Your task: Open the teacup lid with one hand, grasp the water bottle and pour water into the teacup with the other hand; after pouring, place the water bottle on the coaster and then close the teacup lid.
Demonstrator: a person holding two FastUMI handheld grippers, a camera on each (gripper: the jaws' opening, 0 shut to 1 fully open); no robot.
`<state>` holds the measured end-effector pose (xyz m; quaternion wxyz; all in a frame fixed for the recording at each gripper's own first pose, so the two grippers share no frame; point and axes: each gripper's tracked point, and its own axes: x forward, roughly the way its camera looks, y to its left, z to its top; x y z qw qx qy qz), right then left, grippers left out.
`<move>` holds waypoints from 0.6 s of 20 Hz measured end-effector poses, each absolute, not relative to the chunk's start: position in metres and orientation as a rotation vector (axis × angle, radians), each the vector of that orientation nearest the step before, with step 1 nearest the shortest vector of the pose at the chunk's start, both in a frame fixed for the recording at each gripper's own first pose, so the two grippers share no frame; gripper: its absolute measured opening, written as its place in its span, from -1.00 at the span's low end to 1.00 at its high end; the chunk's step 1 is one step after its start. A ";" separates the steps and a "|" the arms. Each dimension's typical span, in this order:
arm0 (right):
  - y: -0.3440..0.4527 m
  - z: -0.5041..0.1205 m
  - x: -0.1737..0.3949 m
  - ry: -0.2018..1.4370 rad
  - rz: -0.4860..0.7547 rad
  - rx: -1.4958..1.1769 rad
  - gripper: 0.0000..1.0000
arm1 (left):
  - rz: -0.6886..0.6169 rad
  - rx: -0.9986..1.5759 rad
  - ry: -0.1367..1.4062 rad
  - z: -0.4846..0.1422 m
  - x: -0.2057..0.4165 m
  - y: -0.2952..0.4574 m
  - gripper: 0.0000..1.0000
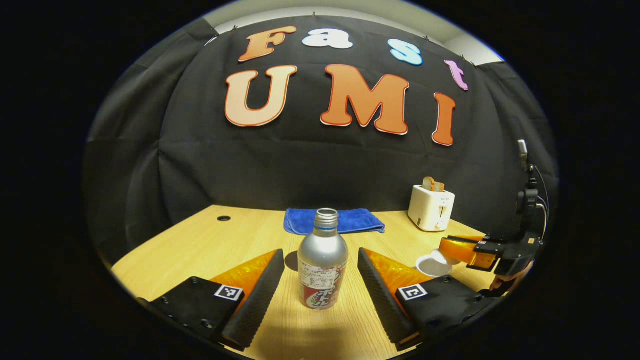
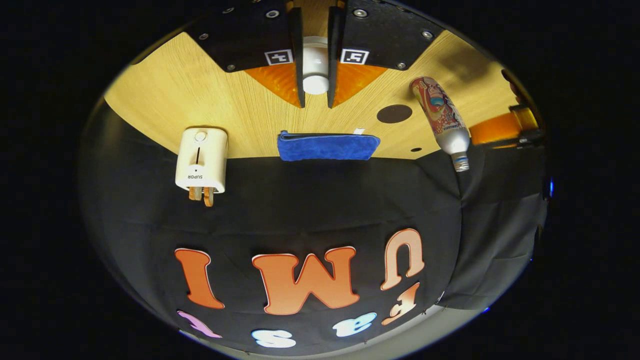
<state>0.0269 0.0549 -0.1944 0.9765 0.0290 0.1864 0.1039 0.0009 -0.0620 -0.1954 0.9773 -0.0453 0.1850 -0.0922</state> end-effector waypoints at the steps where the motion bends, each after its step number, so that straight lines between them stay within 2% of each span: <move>1: 0.053 -0.190 0.026 0.368 0.207 0.056 -0.60 | -0.185 -0.100 0.388 -0.203 0.004 -0.062 0.94; 6: 0.046 -0.171 0.024 0.336 0.198 0.053 -0.60 | -0.193 -0.100 0.502 -0.249 0.004 -0.072 0.91; 12: 0.037 -0.161 0.022 0.319 0.182 0.050 -0.60 | -0.170 -0.043 0.547 -0.271 0.014 -0.071 0.93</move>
